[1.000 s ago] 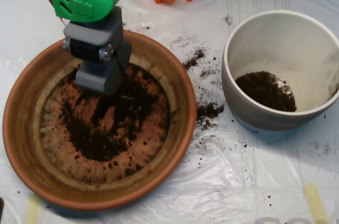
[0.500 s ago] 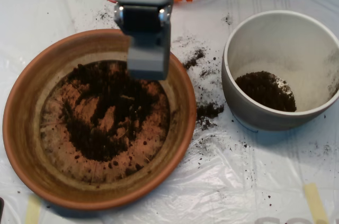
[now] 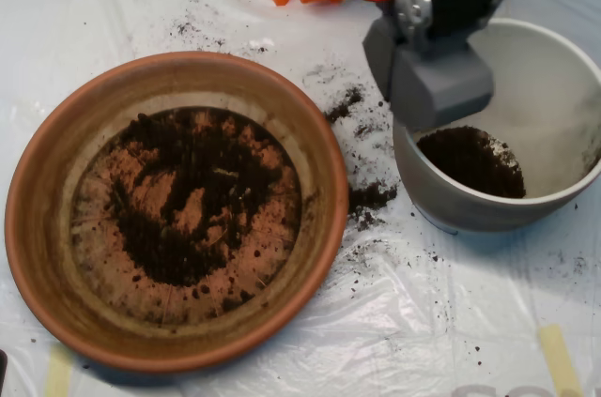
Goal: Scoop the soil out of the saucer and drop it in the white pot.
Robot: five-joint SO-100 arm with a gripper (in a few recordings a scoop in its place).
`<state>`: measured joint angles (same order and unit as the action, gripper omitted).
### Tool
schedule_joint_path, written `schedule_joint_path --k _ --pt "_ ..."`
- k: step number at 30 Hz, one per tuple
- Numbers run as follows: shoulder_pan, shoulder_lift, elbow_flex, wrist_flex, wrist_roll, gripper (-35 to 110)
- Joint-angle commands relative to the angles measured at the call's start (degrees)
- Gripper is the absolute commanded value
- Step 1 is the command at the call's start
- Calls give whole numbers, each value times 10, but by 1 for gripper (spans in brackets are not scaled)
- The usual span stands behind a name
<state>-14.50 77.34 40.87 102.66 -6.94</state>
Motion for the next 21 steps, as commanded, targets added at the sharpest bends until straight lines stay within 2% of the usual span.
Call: schedule_joint_path --k 1,7,9,14,17,21 --pt "-69 9 -30 6 -24 -1" --pt "-114 11 -10 6 -25 1" --pt "-112 22 6 6 -25 7" --pt "-105 60 57 4 -34 33" --pt "-104 86 91 -4 -37 39" --pt "-106 110 121 -13 -36 41"
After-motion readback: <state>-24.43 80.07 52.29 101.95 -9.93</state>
